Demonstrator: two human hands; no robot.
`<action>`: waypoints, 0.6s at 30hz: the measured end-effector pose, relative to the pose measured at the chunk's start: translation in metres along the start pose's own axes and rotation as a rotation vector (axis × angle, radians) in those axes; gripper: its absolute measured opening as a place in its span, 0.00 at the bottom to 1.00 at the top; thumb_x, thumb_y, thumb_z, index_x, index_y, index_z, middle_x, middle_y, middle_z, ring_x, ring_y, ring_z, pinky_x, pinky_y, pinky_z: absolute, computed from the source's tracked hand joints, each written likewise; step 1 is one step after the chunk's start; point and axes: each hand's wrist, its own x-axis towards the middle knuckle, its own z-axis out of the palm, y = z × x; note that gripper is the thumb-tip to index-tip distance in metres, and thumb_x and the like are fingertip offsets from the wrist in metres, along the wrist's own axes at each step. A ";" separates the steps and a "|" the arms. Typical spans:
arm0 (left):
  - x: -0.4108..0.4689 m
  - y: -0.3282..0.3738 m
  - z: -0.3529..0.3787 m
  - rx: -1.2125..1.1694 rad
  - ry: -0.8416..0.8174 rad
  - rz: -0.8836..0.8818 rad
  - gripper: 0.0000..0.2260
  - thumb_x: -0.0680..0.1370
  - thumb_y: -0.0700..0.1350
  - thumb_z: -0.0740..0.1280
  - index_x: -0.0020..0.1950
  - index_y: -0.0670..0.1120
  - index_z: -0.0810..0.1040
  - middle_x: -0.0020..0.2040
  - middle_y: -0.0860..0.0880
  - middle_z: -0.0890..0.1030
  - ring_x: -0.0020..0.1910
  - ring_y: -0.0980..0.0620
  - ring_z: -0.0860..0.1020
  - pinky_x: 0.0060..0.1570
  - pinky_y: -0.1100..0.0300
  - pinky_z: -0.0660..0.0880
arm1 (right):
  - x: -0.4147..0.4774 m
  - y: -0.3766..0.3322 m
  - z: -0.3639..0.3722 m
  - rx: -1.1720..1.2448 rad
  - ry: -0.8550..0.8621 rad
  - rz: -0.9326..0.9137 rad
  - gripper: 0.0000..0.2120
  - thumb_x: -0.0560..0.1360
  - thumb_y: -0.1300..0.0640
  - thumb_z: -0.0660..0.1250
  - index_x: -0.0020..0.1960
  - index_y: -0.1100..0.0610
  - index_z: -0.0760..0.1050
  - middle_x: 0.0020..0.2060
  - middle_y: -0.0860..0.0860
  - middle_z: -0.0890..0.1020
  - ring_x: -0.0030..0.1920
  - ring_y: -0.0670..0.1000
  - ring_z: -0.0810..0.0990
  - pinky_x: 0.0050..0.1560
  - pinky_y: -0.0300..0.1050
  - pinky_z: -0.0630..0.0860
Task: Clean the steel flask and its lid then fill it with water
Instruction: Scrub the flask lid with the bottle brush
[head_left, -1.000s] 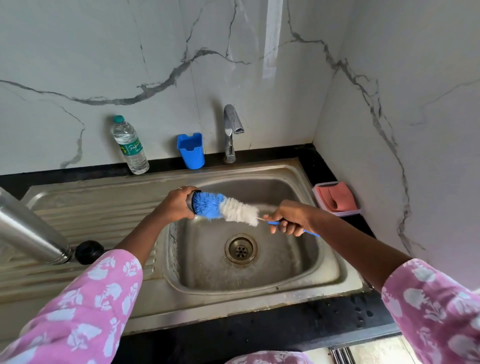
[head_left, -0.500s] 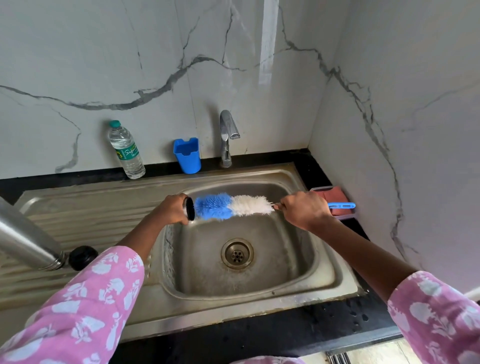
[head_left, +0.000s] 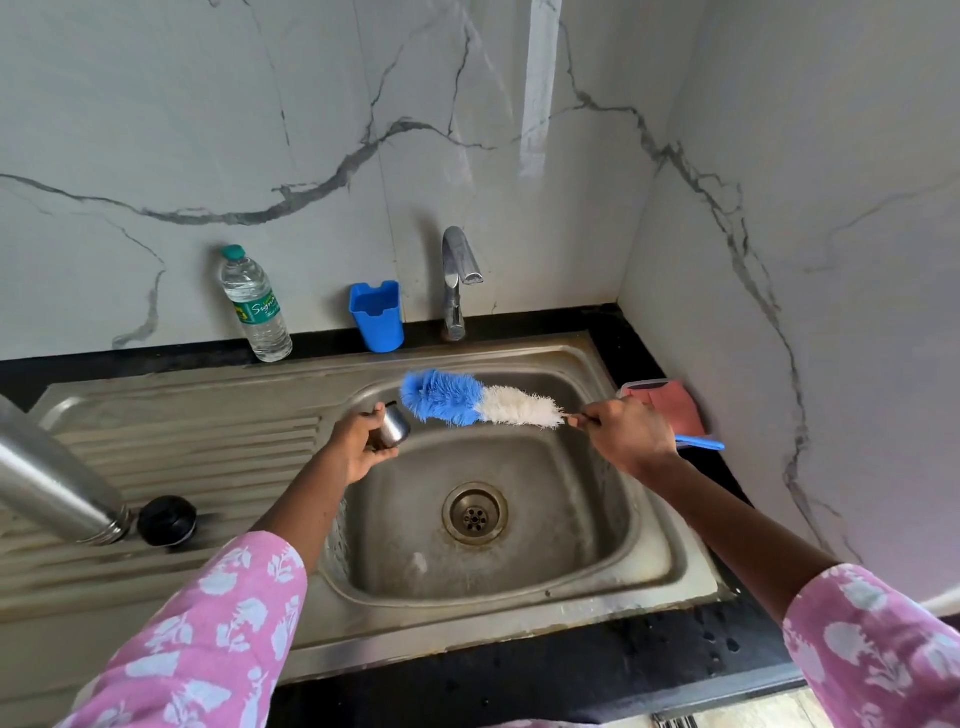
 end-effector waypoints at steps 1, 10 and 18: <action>0.000 -0.001 0.002 -0.019 0.018 -0.012 0.09 0.80 0.43 0.63 0.57 0.39 0.73 0.55 0.41 0.74 0.51 0.45 0.73 0.66 0.40 0.67 | 0.000 0.000 0.001 -0.015 0.032 -0.009 0.14 0.79 0.44 0.59 0.53 0.49 0.80 0.51 0.54 0.82 0.54 0.59 0.78 0.47 0.46 0.73; -0.002 -0.007 0.019 0.156 0.156 0.132 0.16 0.80 0.42 0.64 0.66 0.37 0.73 0.67 0.42 0.73 0.65 0.47 0.71 0.64 0.58 0.63 | -0.002 0.000 0.018 0.130 0.370 -0.111 0.04 0.69 0.60 0.73 0.45 0.56 0.83 0.36 0.56 0.83 0.37 0.61 0.81 0.34 0.49 0.74; -0.003 -0.006 0.032 0.278 0.110 0.201 0.16 0.80 0.37 0.61 0.68 0.37 0.72 0.44 0.49 0.72 0.35 0.54 0.66 0.43 0.64 0.66 | -0.007 0.001 0.036 0.105 0.461 -0.270 0.05 0.64 0.61 0.72 0.40 0.55 0.83 0.31 0.51 0.81 0.24 0.57 0.79 0.19 0.44 0.72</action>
